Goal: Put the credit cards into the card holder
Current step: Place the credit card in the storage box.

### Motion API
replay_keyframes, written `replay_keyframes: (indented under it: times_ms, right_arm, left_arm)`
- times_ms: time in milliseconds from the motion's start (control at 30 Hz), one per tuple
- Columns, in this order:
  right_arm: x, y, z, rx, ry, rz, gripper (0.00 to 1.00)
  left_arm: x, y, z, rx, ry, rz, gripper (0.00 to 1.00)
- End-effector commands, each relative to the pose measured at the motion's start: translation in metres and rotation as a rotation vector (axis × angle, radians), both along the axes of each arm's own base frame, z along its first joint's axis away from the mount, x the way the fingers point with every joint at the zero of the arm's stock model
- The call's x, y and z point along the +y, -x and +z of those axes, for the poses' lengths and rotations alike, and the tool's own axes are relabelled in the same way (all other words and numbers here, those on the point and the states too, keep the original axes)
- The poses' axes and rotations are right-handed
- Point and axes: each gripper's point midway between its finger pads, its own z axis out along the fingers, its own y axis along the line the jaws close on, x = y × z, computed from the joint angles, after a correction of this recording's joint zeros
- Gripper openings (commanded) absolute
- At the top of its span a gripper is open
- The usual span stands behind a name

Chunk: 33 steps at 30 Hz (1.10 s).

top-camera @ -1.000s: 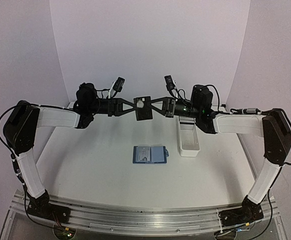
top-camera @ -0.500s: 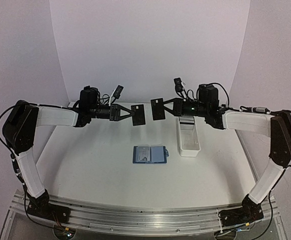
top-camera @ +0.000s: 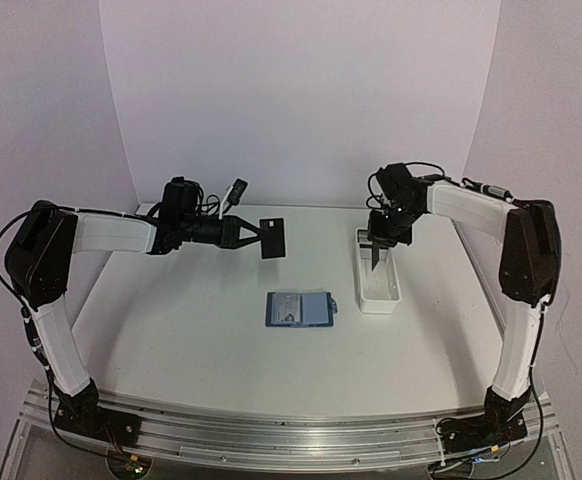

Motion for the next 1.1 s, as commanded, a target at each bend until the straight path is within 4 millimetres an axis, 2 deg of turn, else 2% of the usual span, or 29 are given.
replay_keyframes:
  times_ms: [0,167,300,467,533,700,900,967,1067]
  right_arm:
    - [-0.024,0.037,-0.046,0.248,0.168,-0.07,0.0]
    - [-0.018,0.042,-0.066,0.275,0.252,-0.031,0.0]
    - [-0.011,0.042,-0.079,0.311,0.249,-0.017,0.0]
    - [0.002,0.044,-0.078,0.314,0.265,0.001,0.0]
    - [0.002,0.043,-0.078,0.311,0.27,-0.006,0.0]
    - [0.008,0.041,-0.092,0.332,0.267,-0.009,0.0]
    - [0.02,0.036,-0.091,0.322,0.243,-0.003,0.0]
    - [0.024,0.036,-0.091,0.324,0.233,0.002,0.03]
    - [0.025,0.039,-0.093,0.334,0.228,0.006,0.16]
  left_arm:
    - [0.002,0.002,0.022,-0.073,0.009,0.007,0.0]
    - [0.004,0.002,0.018,-0.066,-0.001,0.011,0.0]
    - [0.003,0.001,0.017,-0.069,-0.002,0.011,0.0]
    - [0.004,0.002,0.015,-0.07,-0.008,0.014,0.0]
    - [0.004,0.003,0.014,-0.066,-0.008,0.013,0.0]
    - [0.004,0.001,0.014,-0.07,-0.004,0.015,0.0]
    - [0.005,0.003,0.014,-0.071,-0.008,0.015,0.0]
    - [0.004,0.004,0.013,-0.068,-0.009,0.014,0.0]
    - [0.005,0.003,0.012,-0.069,-0.011,0.015,0.0]
